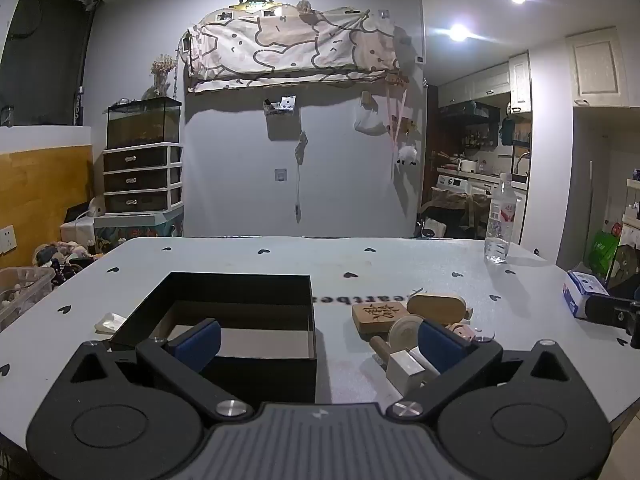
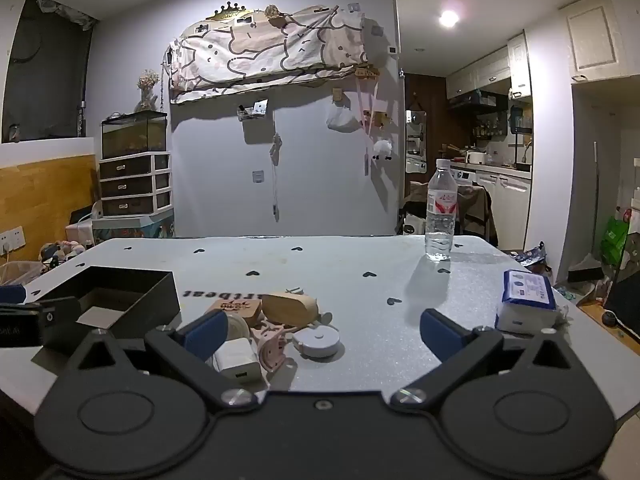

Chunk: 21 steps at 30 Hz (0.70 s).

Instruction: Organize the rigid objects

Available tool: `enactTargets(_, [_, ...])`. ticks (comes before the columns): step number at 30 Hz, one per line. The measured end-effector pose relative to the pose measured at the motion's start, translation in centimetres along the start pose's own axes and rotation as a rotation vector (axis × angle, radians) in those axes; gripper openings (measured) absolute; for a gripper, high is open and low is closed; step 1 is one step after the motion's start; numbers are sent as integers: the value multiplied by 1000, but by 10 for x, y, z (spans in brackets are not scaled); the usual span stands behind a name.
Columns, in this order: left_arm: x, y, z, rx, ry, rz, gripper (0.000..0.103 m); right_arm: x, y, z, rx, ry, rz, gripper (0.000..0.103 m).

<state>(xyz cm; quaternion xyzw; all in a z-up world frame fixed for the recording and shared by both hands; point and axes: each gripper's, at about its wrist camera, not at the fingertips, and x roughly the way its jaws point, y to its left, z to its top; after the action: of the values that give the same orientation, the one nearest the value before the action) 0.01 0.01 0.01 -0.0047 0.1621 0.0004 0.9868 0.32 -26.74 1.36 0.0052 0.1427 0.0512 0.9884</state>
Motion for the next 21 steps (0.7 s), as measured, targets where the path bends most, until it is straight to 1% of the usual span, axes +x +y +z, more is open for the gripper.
enactTargets(3, [0,0,0,1,-1,0,103,0,0,0,0,11,1,103])
enactTargets(21, [0,0,0,-1,-1,-1,103,0,-1,1,11,11,-3,103])
